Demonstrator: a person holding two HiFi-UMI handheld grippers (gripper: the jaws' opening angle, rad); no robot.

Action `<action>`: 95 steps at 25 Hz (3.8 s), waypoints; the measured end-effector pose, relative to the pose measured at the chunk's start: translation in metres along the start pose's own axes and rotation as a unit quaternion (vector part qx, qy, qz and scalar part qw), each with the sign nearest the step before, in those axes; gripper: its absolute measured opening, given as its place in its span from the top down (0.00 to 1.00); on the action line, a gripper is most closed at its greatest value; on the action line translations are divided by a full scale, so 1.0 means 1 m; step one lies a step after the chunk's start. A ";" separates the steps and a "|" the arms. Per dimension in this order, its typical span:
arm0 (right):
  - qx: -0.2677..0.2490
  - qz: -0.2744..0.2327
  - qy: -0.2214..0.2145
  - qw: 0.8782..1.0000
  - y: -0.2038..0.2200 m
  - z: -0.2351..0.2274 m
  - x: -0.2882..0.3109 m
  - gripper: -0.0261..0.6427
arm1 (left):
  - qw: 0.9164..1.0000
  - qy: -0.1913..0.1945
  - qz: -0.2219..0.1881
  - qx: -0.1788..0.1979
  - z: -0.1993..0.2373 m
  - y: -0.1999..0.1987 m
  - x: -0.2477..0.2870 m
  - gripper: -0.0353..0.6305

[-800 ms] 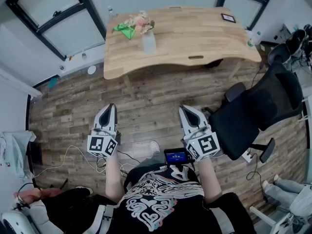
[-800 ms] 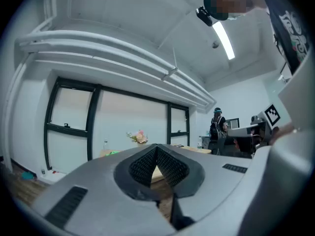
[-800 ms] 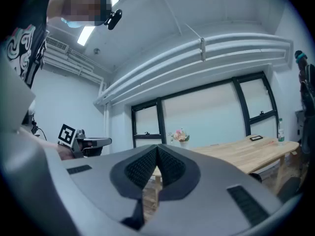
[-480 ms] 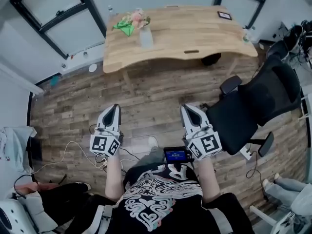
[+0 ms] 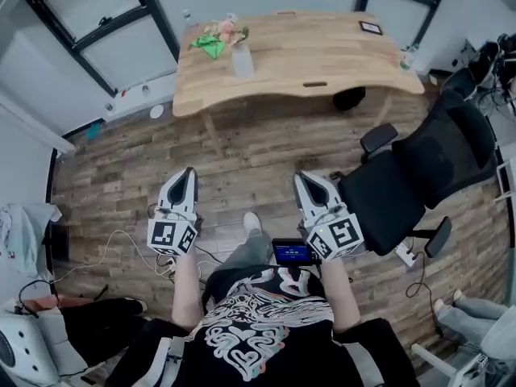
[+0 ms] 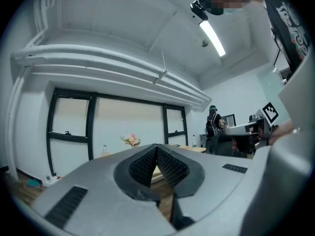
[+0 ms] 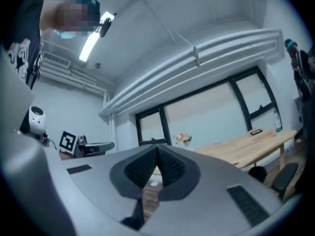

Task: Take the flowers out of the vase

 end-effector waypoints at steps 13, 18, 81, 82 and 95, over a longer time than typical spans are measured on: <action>-0.045 0.031 0.002 0.998 0.041 -0.037 0.094 0.96 | 0.999 -0.031 -0.009 -0.010 0.065 0.035 0.065 0.95; -0.042 0.001 0.022 0.999 0.044 -0.074 0.164 0.96 | 1.000 -0.020 -0.009 -0.013 0.110 0.052 0.128 0.95; -0.032 0.171 -0.112 0.978 0.247 -0.293 0.504 0.60 | 0.966 0.211 0.089 -0.120 0.226 0.243 0.477 0.38; -0.032 0.172 -0.120 0.977 0.251 -0.293 0.507 0.58 | 0.964 0.219 0.089 -0.121 0.224 0.244 0.479 0.33; -0.036 0.190 -0.195 0.962 0.279 -0.273 0.532 0.48 | 0.960 0.243 0.049 -0.128 0.228 0.231 0.509 0.28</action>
Point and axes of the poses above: the fingertips, and each gripper's own axes: x forward along the fingers, z to its left, y out of its underside, the point moved 1 cm from there along -x, backward along the fingers, and after that the axes turned 13 degrees about -z, right-handed, at the moved point
